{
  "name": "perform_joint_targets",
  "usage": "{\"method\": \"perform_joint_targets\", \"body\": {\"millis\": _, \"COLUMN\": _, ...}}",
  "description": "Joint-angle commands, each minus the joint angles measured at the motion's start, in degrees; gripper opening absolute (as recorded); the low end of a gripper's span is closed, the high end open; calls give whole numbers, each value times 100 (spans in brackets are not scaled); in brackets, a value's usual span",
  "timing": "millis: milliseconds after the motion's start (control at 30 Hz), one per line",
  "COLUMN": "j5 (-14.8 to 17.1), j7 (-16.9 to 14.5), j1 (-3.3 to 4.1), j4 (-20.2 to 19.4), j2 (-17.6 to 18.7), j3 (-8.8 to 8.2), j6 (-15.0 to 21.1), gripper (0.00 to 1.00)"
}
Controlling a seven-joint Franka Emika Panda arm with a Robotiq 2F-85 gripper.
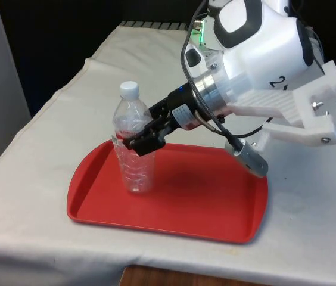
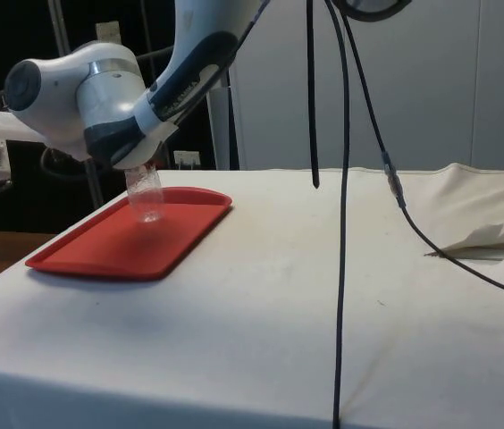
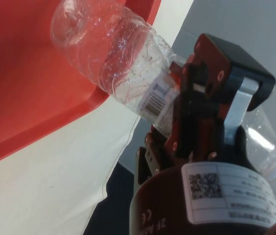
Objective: Place the bottle upright on the tray.
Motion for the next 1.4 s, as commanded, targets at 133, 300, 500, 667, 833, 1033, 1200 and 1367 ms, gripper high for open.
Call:
{"method": "perform_joint_targets", "body": {"millis": 133, "j5": -17, "j7": 29, "j1": 0, "j4": 17, "j2": 17, "j3": 11, "j6": -11, "gripper": 33}}
{"method": "perform_joint_targets", "body": {"millis": 300, "j5": -23, "j7": 40, "j1": 6, "j4": 17, "j2": 46, "j3": 23, "j6": -23, "gripper": 33}}
{"method": "perform_joint_targets", "body": {"millis": 500, "j5": -29, "j7": 69, "j1": 0, "j4": 17, "j2": 57, "j3": 29, "j6": -11, "gripper": 33}}
{"method": "perform_joint_targets", "body": {"millis": 667, "j5": -40, "j7": 46, "j1": 0, "j4": 0, "j2": 46, "j3": 29, "j6": -40, "gripper": 33}}
{"method": "perform_joint_targets", "body": {"millis": 833, "j5": -46, "j7": 63, "j1": 0, "j4": 11, "j2": 52, "j3": 29, "j6": -34, "gripper": 33}}
{"method": "perform_joint_targets", "body": {"millis": 1033, "j5": -52, "j7": 63, "j1": 0, "j4": 11, "j2": 52, "j3": 29, "j6": -40, "gripper": 49}}
{"method": "perform_joint_targets", "body": {"millis": 1200, "j5": -52, "j7": 63, "j1": 0, "j4": 11, "j2": 52, "j3": 29, "j6": -40, "gripper": 77}}
{"method": "perform_joint_targets", "body": {"millis": 1367, "j5": -52, "j7": 63, "j1": 0, "j4": 11, "j2": 52, "j3": 29, "j6": -46, "gripper": 100}}
